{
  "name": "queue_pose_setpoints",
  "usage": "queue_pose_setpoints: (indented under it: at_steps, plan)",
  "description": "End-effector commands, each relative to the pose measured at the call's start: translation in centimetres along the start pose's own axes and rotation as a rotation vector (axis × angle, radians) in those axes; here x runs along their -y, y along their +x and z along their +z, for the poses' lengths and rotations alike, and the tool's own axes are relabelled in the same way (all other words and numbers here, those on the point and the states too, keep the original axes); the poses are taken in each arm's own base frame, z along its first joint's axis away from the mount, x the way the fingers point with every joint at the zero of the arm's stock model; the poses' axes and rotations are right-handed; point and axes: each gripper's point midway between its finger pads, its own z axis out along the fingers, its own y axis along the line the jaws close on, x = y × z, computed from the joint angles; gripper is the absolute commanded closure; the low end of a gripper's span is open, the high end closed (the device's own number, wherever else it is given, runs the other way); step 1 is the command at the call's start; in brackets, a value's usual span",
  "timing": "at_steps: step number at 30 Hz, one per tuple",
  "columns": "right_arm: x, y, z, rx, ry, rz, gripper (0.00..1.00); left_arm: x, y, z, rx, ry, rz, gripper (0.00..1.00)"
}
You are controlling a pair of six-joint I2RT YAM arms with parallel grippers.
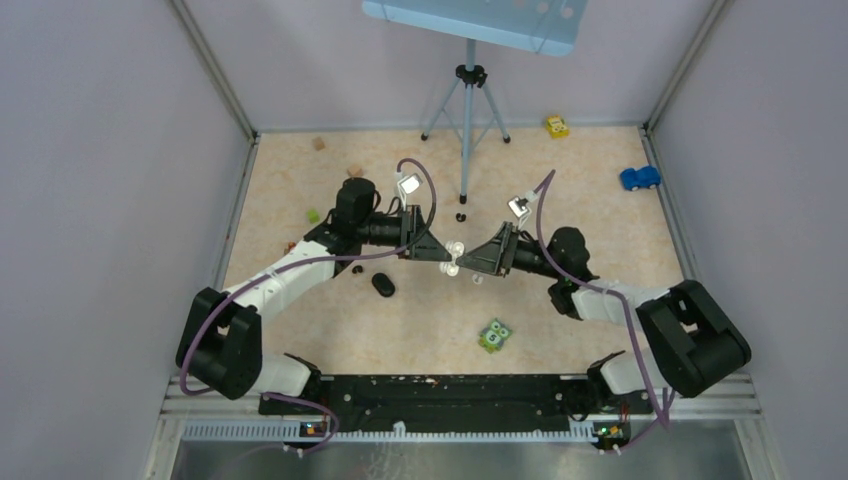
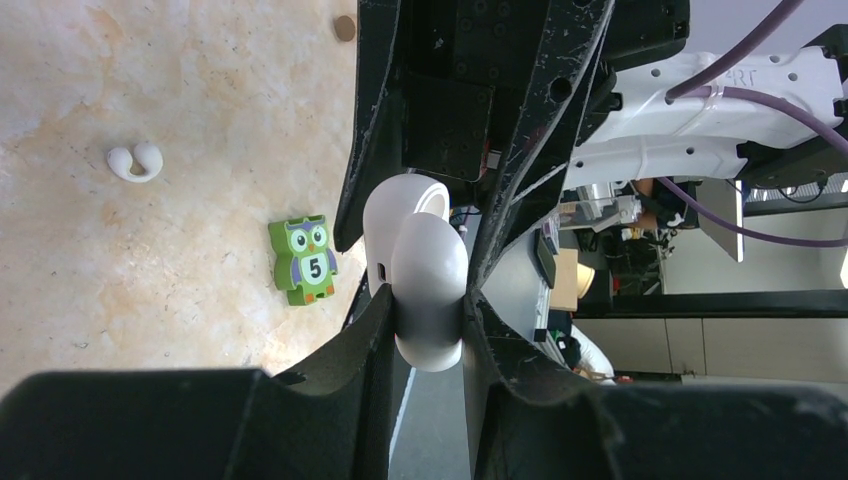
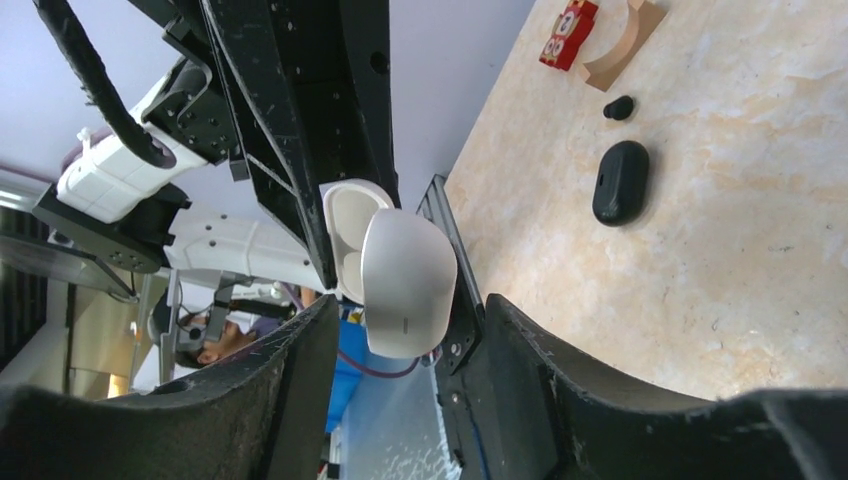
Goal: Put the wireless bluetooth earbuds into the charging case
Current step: Pass from the left arm to the right, then pass from the right arm to the left
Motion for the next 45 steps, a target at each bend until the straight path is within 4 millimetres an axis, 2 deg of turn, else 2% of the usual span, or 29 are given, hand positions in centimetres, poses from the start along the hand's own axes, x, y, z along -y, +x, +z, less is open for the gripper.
queue_pose_setpoints:
  at_steps: [1, 6, 9, 10, 12, 14, 15, 17, 20, 22, 27, 30, 34, 35, 37, 45]
  plan:
    - [-2.6, -1.4, 1.0, 0.03, -0.098, -0.076, 0.49, 1.4, -0.6, -0.4, 0.027, 0.039, 0.064, 0.92]
    - [-2.5, -1.3, 1.2, 0.023, -0.109, -0.067, 0.61, 1.4, -0.6, -0.5, 0.027, 0.039, 0.063, 0.91]
    - [-2.5, -1.3, 1.3, 0.025, -0.115, -0.061, 0.72, 1.4, -0.6, -0.5, 0.029, 0.038, 0.065, 0.88]
    - [-2.6, -1.3, 1.3, 0.026, -0.117, -0.061, 0.76, 1.4, -0.6, -0.5, 0.028, 0.04, 0.067, 0.83]
    - [-2.6, -1.3, 1.3, 0.026, -0.117, -0.056, 0.86, 1.6, -0.6, -0.5, 0.028, 0.043, 0.075, 0.66]
    - [-2.4, -1.2, 1.3, 0.028, -0.114, -0.054, 0.98, 1.6, -0.8, -0.7, 0.039, 0.032, 0.085, 0.42]
    - [-2.3, -1.1, 1.2, 0.028, -0.111, -0.049, 1.0, 1.6, -0.8, -0.8, 0.042, 0.024, 0.088, 0.32]
    - [-2.3, -1.1, 1.2, 0.03, -0.117, -0.042, 1.0, 1.5, -1.0, -1.1, 0.051, 0.006, 0.097, 0.18]
    - [-2.6, -1.0, 0.9, 0.027, -0.149, -0.025, 1.0, 1.0, -0.9, -1.6, 0.058, -0.054, 0.093, 0.08]
    - [-2.7, -1.0, 0.8, 0.028, -0.173, -0.01, 1.0, 0.7, -0.7, -2.0, 0.076, -0.092, 0.082, 0.07]
    - [-2.7, -0.8, 0.6, 0.025, -0.208, 0.009, 1.0, 0.3, -1.4, -3.4, 0.236, -0.172, 0.123, 0.12]
    - [-2.5, -0.8, 0.6, 0.02, -0.209, 0.009, 1.0, 0.2, -1.4, -4.0, 0.235, -0.192, 0.106, 0.08]
    - [-2.4, -0.7, 0.7, 0.006, -0.211, 0.007, 1.0, 1.2, -1.0, -3.7, 0.213, -0.105, 0.076, 0.07]
    - [-2.5, -0.6, 0.7, 0.002, -0.214, 0.007, 1.0, 1.5, -1.0, -3.6, 0.212, -0.08, 0.074, 0.02]
    - [-2.6, -0.6, 0.8, -0.005, -0.22, 0.005, 1.0, 1.5, -0.8, -3.3, 0.198, -0.047, 0.053, 0.01]
    - [-2.7, -0.5, 0.8, -0.015, -0.227, 0.002, 1.0, 2.7, -0.9, -2.5, 0.146, 0.081, 0.036, 0.19]
